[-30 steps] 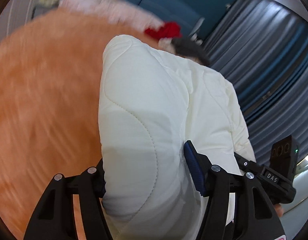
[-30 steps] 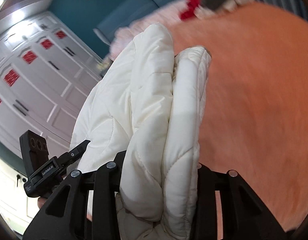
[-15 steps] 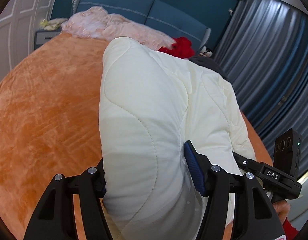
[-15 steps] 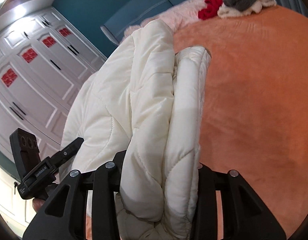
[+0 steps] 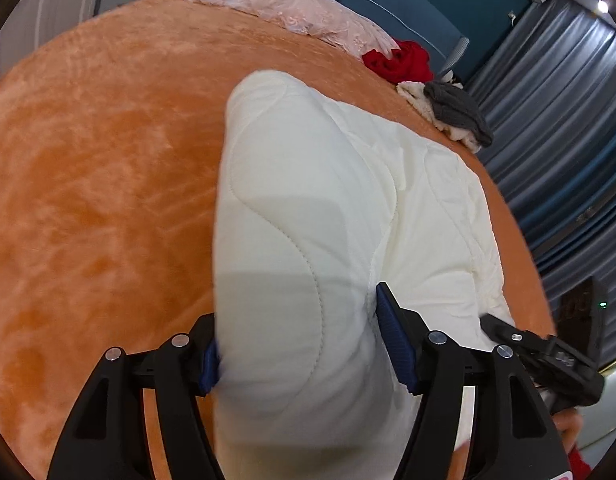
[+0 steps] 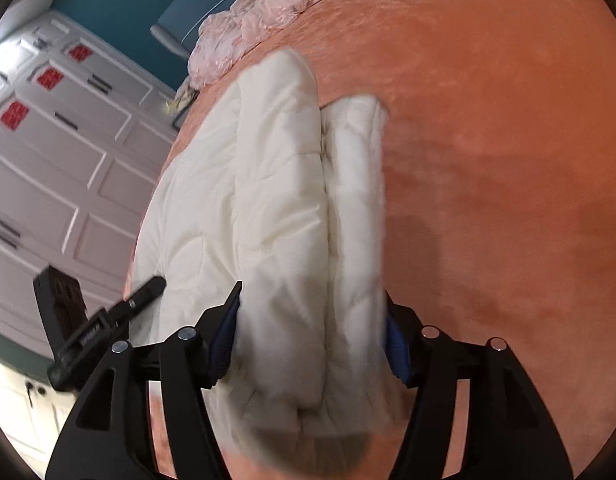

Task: Fold large clothes

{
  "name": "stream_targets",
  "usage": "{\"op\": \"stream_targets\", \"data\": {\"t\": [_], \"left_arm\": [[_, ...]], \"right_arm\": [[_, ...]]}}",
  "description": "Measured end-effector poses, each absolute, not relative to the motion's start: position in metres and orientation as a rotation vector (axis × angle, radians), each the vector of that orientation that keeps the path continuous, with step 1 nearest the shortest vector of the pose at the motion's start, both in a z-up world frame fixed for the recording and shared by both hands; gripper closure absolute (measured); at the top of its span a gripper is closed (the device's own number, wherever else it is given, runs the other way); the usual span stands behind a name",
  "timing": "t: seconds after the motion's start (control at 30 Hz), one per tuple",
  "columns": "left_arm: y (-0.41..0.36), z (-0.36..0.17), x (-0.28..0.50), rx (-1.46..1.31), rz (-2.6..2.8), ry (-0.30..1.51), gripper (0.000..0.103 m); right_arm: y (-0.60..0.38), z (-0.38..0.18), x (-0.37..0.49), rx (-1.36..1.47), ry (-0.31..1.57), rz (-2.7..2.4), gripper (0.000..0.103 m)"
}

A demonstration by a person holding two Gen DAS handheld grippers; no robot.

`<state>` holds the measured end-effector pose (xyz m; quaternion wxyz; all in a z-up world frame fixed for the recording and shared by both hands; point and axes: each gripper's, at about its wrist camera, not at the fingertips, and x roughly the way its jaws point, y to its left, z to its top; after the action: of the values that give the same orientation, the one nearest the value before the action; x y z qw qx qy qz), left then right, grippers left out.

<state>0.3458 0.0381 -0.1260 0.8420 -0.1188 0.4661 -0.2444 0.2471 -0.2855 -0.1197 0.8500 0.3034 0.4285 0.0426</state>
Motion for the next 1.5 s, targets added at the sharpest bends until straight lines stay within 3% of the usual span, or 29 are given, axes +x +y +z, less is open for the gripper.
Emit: {"op": "stream_targets", "data": {"t": [0.2, 0.3, 0.33, 0.37, 0.43, 0.5, 0.97, 1.5], "left_arm": [[0.034, -0.070, 0.319, -0.024, -0.320, 0.901, 0.041], [0.015, -0.037, 0.320, 0.022, -0.235, 0.848, 0.041], [0.008, -0.032, 0.325, 0.036, -0.213, 0.842, 0.047], [-0.001, -0.028, 0.330, 0.053, -0.188, 0.836, 0.052], [-0.019, -0.031, 0.343, 0.076, -0.168, 0.856, 0.081], [-0.031, -0.041, 0.357, 0.067, -0.172, 0.891, 0.102], [-0.077, -0.124, 0.409, 0.159, -0.114, 0.906, 0.103], [-0.090, -0.157, 0.418, 0.179, -0.059, 0.782, 0.103]], "right_arm": [[-0.294, -0.054, 0.219, 0.415, 0.823, -0.005, 0.040], [-0.277, -0.031, 0.237, 0.294, 0.796, -0.011, 0.052], [-0.266, -0.025, 0.247, 0.257, 0.789, -0.005, 0.057], [-0.257, -0.022, 0.256, 0.230, 0.789, -0.003, 0.069], [-0.245, -0.023, 0.273, 0.201, 0.799, -0.002, 0.082], [-0.237, -0.028, 0.289, 0.199, 0.817, -0.001, 0.093], [-0.231, -0.132, 0.358, 0.168, 0.928, -0.085, 0.101], [-0.221, -0.159, 0.365, 0.146, 0.824, -0.134, 0.103]]}}
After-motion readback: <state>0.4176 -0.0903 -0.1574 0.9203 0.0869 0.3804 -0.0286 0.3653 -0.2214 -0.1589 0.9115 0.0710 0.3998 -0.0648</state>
